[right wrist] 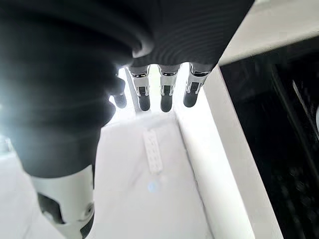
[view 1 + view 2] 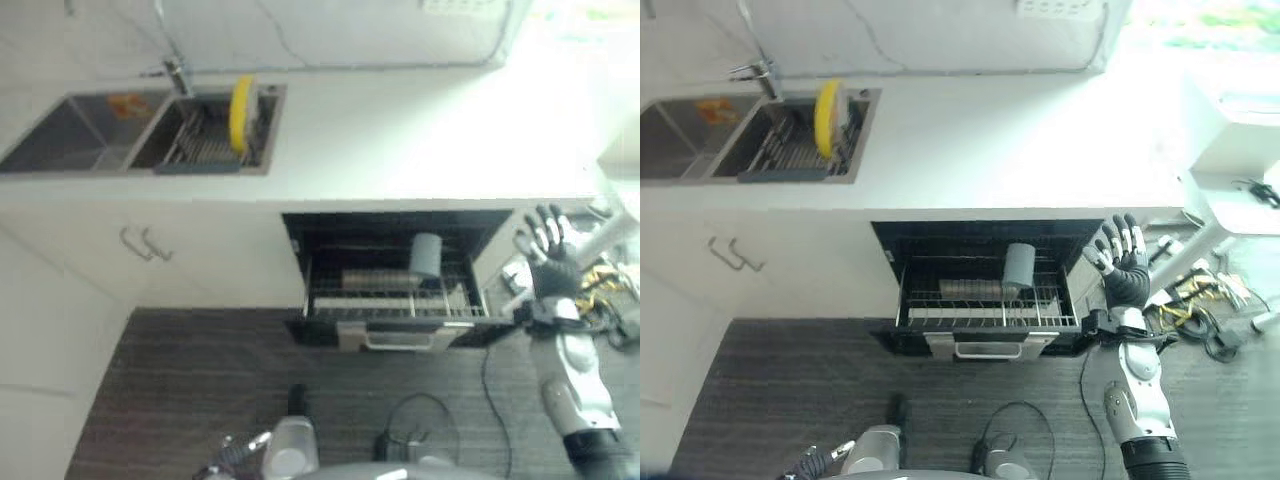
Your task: Place the dishes in the dishwasher.
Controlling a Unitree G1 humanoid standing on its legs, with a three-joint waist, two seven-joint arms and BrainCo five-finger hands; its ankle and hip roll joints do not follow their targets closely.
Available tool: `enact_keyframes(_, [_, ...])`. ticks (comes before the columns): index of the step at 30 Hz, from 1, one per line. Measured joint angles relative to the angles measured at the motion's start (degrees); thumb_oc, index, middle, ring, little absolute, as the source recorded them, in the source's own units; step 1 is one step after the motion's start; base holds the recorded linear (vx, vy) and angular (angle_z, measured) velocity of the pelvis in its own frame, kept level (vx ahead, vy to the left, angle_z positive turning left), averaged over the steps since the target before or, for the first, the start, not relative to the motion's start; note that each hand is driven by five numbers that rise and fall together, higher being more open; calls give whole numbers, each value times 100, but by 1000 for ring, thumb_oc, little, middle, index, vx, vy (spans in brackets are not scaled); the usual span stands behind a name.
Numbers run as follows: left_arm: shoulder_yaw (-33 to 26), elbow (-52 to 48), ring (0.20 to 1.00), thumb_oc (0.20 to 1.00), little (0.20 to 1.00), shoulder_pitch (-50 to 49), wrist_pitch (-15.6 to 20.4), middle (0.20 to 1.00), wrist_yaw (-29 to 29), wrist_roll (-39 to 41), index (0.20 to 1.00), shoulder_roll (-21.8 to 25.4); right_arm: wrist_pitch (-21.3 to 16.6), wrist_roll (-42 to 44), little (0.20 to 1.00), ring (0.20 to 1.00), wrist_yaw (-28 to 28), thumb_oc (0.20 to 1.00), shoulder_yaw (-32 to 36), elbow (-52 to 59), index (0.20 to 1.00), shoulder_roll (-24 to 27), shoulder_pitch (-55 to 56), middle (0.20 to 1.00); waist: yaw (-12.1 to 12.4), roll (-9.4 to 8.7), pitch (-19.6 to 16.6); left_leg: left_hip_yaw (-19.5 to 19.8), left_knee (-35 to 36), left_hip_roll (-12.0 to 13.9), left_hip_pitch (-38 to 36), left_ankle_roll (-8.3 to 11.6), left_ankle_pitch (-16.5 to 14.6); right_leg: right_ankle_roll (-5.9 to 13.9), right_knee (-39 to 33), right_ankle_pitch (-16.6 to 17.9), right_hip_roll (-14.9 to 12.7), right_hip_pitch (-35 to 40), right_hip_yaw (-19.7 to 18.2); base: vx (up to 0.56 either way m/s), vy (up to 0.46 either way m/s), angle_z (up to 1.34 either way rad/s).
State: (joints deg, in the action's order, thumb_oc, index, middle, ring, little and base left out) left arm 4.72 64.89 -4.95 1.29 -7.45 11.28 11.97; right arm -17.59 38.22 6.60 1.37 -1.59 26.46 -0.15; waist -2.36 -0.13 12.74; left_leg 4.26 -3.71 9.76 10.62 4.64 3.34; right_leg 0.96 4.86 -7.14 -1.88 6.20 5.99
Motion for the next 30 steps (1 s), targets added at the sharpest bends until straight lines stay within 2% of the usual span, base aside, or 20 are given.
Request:
enact_keyframes(1, [-16,264,1000,1000,1000,39,-135,1000,321,6,1000,-4,106,2,1000,1000,10,1000,334,31,1000,125,109,1000,-163,144,-27,-663,-12,-36,-175,-282,-160,224,226,-275,-222,159,-46,319,532,-52])
enact_keyframes(2, [97,267,1000,1000,1000,114,-255,1000,542,66,1000,-16,153,10,1000,1000,90,1000,640,10,1000,131,347,1000,-327,160,-73,-967,-66,-166,-380,-256,59,442,468,-526,-479,247,-100,415,654,-57])
enact_keyframes(3, [225,321,1000,1000,1000,261,-447,1000,1017,107,1000,98,259,14,1000,1000,147,1000,665,294,1000,149,559,1000,-372,-36,-84,-1350,-238,-593,-533,-336,-154,486,713,-528,-964,276,-101,407,612,-47])
enact_keyframes(4, [603,349,1000,1000,1000,348,-617,1000,1549,98,1000,190,278,20,1000,1000,181,1000,800,462,1000,-89,618,1000,-615,-157,-91,-1446,284,-1062,-1190,-815,-253,411,1880,-72,-1455,-118,-71,335,589,-45])
enact_keyframes(5, [901,280,1000,1000,1000,476,-688,1000,1674,105,1000,234,280,35,1000,1000,199,1000,830,462,1000,-97,718,1000,-678,-174,-154,-1451,527,-1149,-1346,-977,-259,576,1980,-266,-1437,-376,-145,231,473,-43])
enact_keyframes(6, [1375,251,1000,1000,1000,672,-947,1000,1886,126,1000,364,315,111,1000,1000,180,1000,719,495,1000,-128,714,1000,-630,-277,-162,-1712,544,-1199,-1376,-1075,-323,694,1717,-82,-1255,-896,-217,116,355,-70])
enact_keyframes(7, [1393,377,1000,1000,1000,751,-1171,1000,2038,129,1000,491,334,128,1000,1000,110,1000,519,575,1000,-204,630,1000,-606,-449,-191,-2027,563,-1291,-1347,-1085,-355,665,1554,471,-1103,-1546,17,9,183,-75])
enact_keyframes(8, [1265,308,1000,1000,1000,750,-1164,1000,2072,138,1000,441,334,133,1000,1000,124,1000,596,408,1000,-247,630,1000,-633,-464,-217,-2076,693,-1310,-1487,-1127,-385,661,1721,725,-994,-1807,347,-26,180,-98])
enact_keyframes(9, [1276,145,1000,1000,1000,613,-1235,1000,2103,391,1000,451,378,244,1000,1000,125,1000,489,321,1000,-268,590,1000,-521,-348,-303,-2454,765,-1181,-1596,-1097,-472,571,1482,1289,-769,-1944,827,-22,121,-132])
enact_keyframes(10, [1151,87,1000,1000,1000,464,-1332,1000,2093,561,1000,450,395,261,1000,1000,71,1000,247,333,1000,-271,419,1000,-355,-278,-317,-2870,729,-1035,-1598,-1046,-502,526,1446,1241,-634,-1938,1161,9,114,-166])
enact_keyframes(11, [944,82,1000,1000,1000,392,-1440,1000,2077,633,1000,438,398,305,1000,1000,53,1000,127,330,1000,-254,362,1000,-343,-229,-291,-2879,639,-987,-1570,-1044,-503,496,1817,801,-527,-1951,1492,0,94,-124])
enact_keyframes(13, [639,62,1000,1000,1000,439,-1546,1000,2115,784,1000,371,399,348,1000,1000,53,1000,166,350,1000,-74,361,1000,-430,-185,-300,-2182,669,-1019,-1610,-1060,-517,339,1796,106,-8,-1743,1089,-49,28,-15])
enact_keyframes(14, [663,-36,1000,1000,1000,545,-1521,1000,2157,783,1000,324,375,350,1000,1000,7,1000,317,355,1000,95,281,1000,-472,-209,-302,-2014,608,-1320,-1549,-1058,-517,143,1068,65,153,-1483,1053,-27,-69,40])
enact_keyframes(15, [656,-205,1000,1000,1000,559,-1453,1000,2153,782,1000,176,301,378,1000,1000,0,1000,435,318,1000,198,160,1000,-460,-121,-286,-1877,553,-1584,-1550,-949,-595,-204,536,251,67,-1197,1022,19,-107,46])
enact_keyframes(17, [637,-309,1000,1000,1000,470,-1413,1000,2174,781,1000,61,313,545,1000,1000,-77,1000,405,221,1000,279,120,1000,-384,240,-175,-1769,557,-1563,-1530,-940,-601,-181,230,414,121,-1076,1069,74,-100,21])
enact_keyframes(19, [639,-254,1000,1000,1000,144,-1312,1000,2181,763,1000,63,356,584,1000,1000,-140,1000,354,165,1000,217,112,1000,-280,301,-173,-1789,557,-1486,-1619,-828,-682,-268,-119,547,247,-846,1063,79,-87,-1])
enact_keyframes(24, [535,-183,1000,1000,1000,-36,-1221,1000,2185,598,1000,58,437,564,1000,1000,-227,1000,364,173,1000,200,96,1000,-236,184,-156,-1778,507,-1347,-1548,-741,-787,-367,-61,527,368,-861,1074,29,-45,-1])
enact_keyframes(25, [536,-164,1000,1000,1000,-15,-1198,1000,2186,540,1000,81,450,562,1000,1000,-228,1000,364,173,1000,203,96,1000,-254,147,-154,-1767,302,-1323,-1469,-689,-829,-448,-58,474,367,-867,1076,-7,4,6])
enact_keyframes(26, [525,-124,1000,1000,1000,46,-1118,1000,2198,498,1000,176,457,560,1000,1000,-237,1000,363,180,1000,200,97,1000,-273,-45,-100,-1711,-475,-1319,-1112,-550,-954,-637,-107,485,272,-864,1052,-20,100,2])
enact_keyframes(30, [417,-140,1000,1000,1000,98,-1014,1000,2219,496,1000,256,443,558,1000,1000,-289,1000,350,240,1000,209,-104,1000,-269,-194,-111,-1164,-967,-838,-571,-384,-972,-377,-352,701,248,-838,805,-17,214,-30])
